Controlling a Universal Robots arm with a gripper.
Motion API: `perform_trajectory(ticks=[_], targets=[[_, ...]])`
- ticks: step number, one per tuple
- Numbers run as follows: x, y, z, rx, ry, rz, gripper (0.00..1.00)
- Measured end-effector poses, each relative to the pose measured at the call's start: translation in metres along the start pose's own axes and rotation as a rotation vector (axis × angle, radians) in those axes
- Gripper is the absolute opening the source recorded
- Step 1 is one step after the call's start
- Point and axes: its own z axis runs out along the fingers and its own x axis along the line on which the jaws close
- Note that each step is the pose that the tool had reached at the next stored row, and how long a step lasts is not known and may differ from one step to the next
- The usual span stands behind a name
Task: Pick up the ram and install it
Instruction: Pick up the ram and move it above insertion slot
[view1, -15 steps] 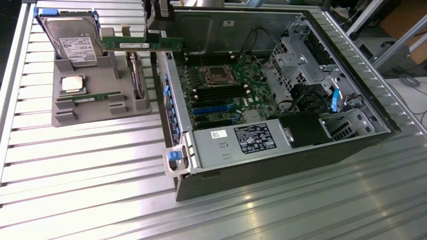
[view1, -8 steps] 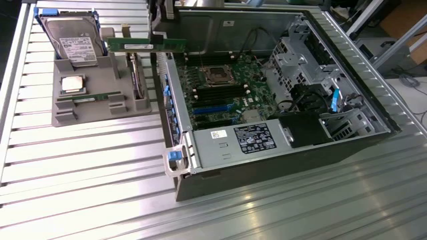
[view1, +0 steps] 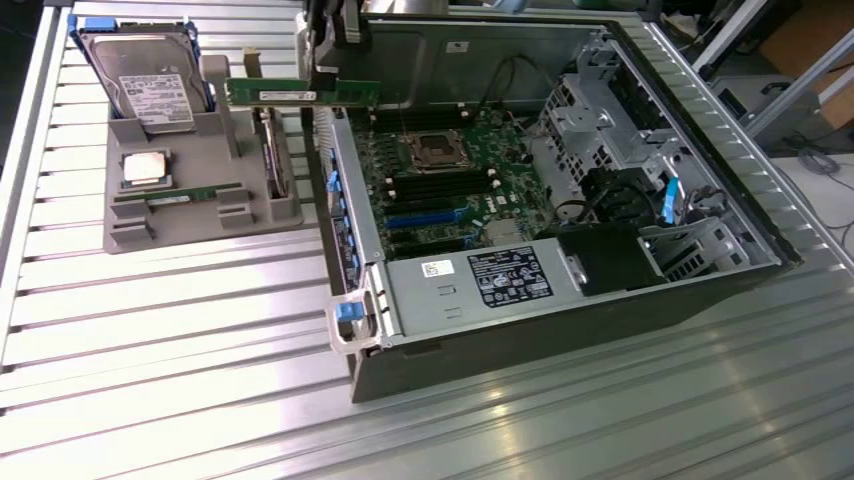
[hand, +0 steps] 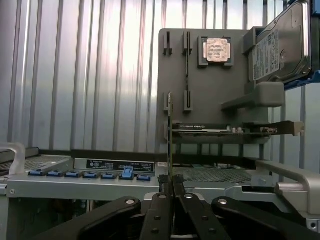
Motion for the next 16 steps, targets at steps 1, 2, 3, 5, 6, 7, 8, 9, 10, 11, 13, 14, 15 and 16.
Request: perform_trajectory(ticks=[1,2,3,5,6,7,8,9,10,11,13,14,15,16], targets=[[0.0,-0.0007,0.0002,-0.0001,0.0,0.0,0.12],[0.0,-0.002,0.0007,-0.0003,0.0,0.0,0.12],[0.0,-0.0029,0.001,-0.0004,-0.0001,0.0,0.12],[0.0,-0.0049,0.0016,-0.0007,0.0,0.0,0.12],[0.0,-0.0061,0.0021,-0.0008,-0.0002,0.0,0.12],[0.0,-0.0076,0.0025,-0.001,-0.0001,0.0,0.12],[0.0,-0.0083,0.0028,-0.0011,-0.0002,0.0,0.12],[0.0,-0.0089,0.003,-0.0012,-0.0002,0.0,0.12],[0.001,-0.01,0.0033,-0.0013,-0.0001,0.0,0.12],[0.001,-0.0106,0.0035,-0.0015,-0.0001,0.0,0.12],[0.001,-0.0124,0.0041,-0.0016,-0.0001,0.0,0.12],[0.001,-0.0135,0.0045,-0.0017,-0.0002,0.0,0.12],[0.001,-0.0148,0.005,-0.0019,-0.0002,0.0,0.12],[0.001,-0.0167,0.0057,-0.0022,-0.0002,0.0,0.12]])
